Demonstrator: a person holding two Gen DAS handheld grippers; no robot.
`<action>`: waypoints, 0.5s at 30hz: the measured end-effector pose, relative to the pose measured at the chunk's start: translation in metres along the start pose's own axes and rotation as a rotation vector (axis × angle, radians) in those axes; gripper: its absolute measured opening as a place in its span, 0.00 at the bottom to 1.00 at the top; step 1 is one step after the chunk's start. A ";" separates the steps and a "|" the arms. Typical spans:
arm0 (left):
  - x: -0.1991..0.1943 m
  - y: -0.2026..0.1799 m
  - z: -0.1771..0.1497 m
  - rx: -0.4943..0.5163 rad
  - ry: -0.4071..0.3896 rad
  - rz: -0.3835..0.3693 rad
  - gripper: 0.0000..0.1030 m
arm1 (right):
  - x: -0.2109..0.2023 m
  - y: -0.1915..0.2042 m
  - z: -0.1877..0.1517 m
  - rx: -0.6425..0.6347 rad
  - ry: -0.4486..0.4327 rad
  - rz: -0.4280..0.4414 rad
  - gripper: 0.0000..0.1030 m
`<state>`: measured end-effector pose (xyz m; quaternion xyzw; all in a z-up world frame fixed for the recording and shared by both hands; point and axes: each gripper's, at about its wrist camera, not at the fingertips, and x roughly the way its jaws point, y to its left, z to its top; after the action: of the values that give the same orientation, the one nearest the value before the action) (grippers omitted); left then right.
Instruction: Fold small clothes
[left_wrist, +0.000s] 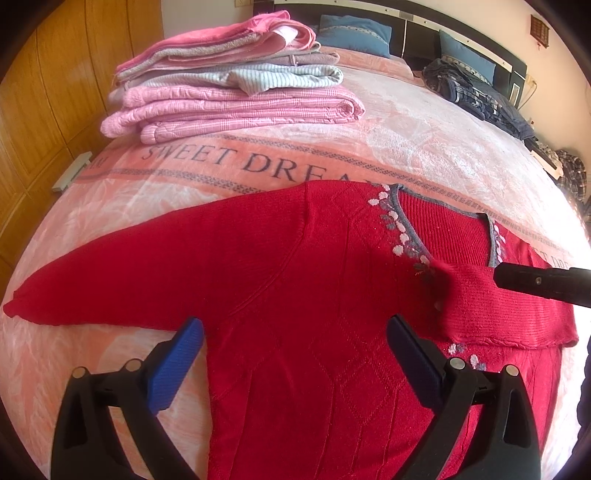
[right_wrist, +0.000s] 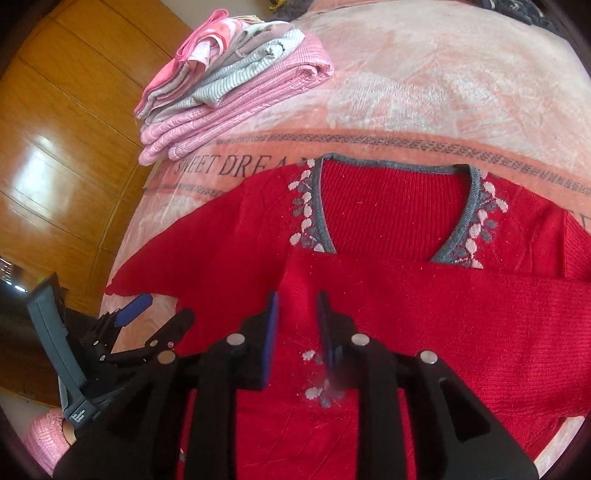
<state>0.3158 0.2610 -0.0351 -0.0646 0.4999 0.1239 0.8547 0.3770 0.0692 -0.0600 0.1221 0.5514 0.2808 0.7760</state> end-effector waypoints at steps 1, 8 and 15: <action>0.001 -0.003 0.000 0.007 0.002 -0.006 0.96 | -0.008 -0.001 0.000 0.001 -0.019 0.011 0.34; 0.016 -0.042 0.002 0.058 0.061 -0.102 0.96 | -0.066 -0.049 -0.009 0.038 -0.115 -0.093 0.35; 0.042 -0.087 0.008 0.077 0.113 -0.193 0.96 | -0.105 -0.120 -0.041 0.152 -0.149 -0.121 0.35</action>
<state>0.3661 0.1853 -0.0687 -0.0865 0.5432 0.0182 0.8350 0.3511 -0.0929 -0.0521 0.1676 0.5182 0.1811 0.8189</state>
